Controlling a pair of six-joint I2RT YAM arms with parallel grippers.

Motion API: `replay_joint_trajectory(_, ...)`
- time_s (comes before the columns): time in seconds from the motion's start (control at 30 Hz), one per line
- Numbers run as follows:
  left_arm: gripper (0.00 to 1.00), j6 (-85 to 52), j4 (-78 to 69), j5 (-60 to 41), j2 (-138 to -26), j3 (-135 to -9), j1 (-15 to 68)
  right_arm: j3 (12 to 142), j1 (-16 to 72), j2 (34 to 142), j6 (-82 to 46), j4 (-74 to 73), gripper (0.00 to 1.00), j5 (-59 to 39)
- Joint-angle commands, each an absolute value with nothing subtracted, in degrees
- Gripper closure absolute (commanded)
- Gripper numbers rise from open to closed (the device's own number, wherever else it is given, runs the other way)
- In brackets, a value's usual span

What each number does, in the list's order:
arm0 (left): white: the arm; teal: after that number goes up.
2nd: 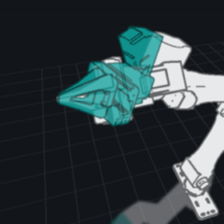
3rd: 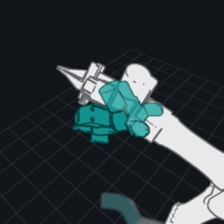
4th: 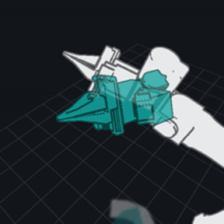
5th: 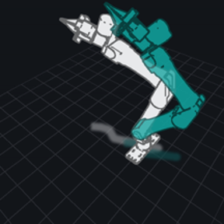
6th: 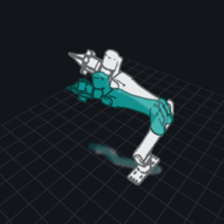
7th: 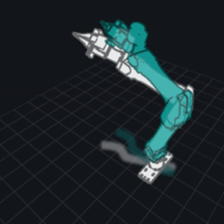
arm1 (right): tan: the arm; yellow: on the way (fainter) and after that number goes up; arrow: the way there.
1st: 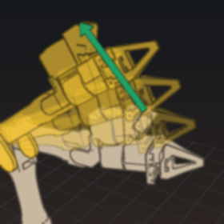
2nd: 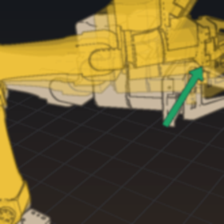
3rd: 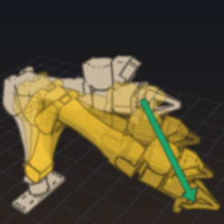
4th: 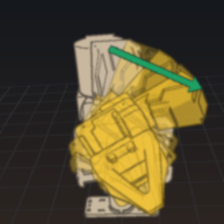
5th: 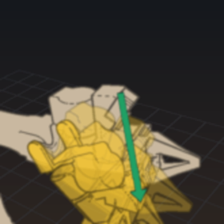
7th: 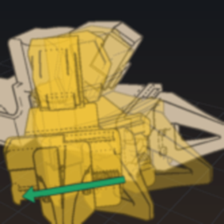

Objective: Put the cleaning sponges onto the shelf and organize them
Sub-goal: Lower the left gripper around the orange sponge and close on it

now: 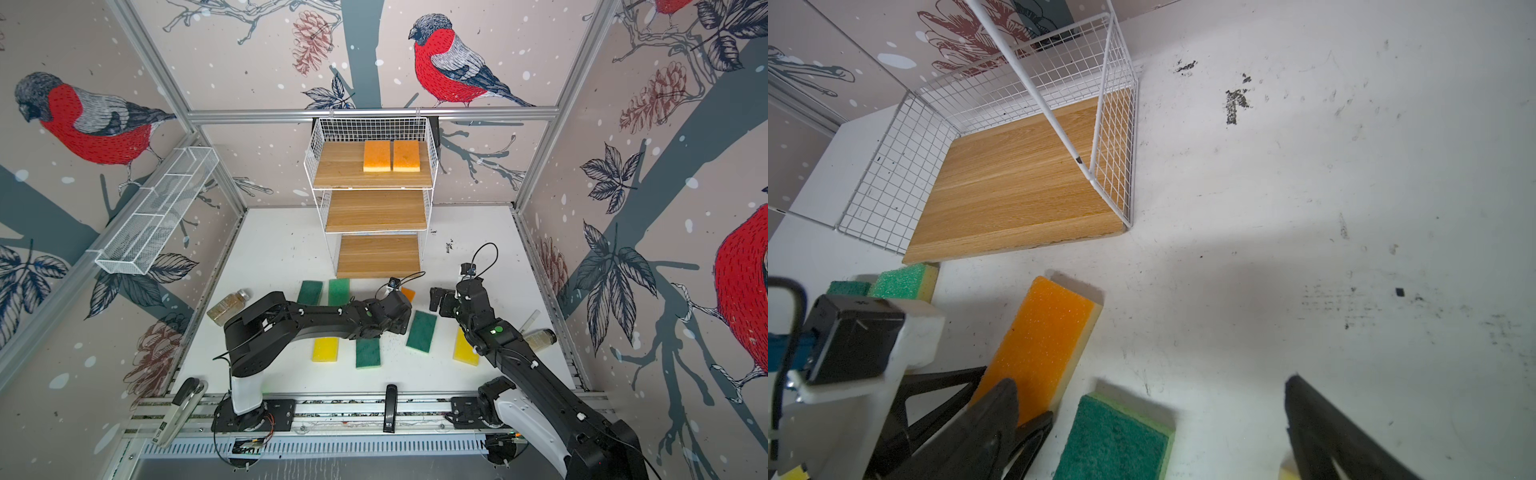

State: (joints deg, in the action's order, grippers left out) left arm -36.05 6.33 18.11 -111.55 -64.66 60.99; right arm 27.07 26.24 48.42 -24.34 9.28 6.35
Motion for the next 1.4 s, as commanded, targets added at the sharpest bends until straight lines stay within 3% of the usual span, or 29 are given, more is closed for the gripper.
replay_joint_trajectory(0.0, 0.15, -36.9, 10.1, 14.7, -112.8, -64.9, 60.9, 27.1, 26.2, 48.0, -24.4, 9.2, 0.00, 7.5)
replay_joint_trajectory(0.9, 0.21, -38.5, 16.8, 16.5, -112.3, -64.4, 62.9, 26.1, 26.3, 47.1, -24.9, 9.2, 0.00, 6.9)
replay_joint_trajectory(1.23, 0.31, -37.8, 16.0, 16.0, -113.6, -64.7, 62.9, 24.9, 26.2, 47.2, -25.0, 8.0, 0.00, 6.7)
replay_joint_trajectory(1.37, 0.42, -36.7, 16.0, 15.8, -113.1, -64.9, 62.9, 25.3, 26.1, 46.9, -25.0, 8.3, 0.00, 6.7)
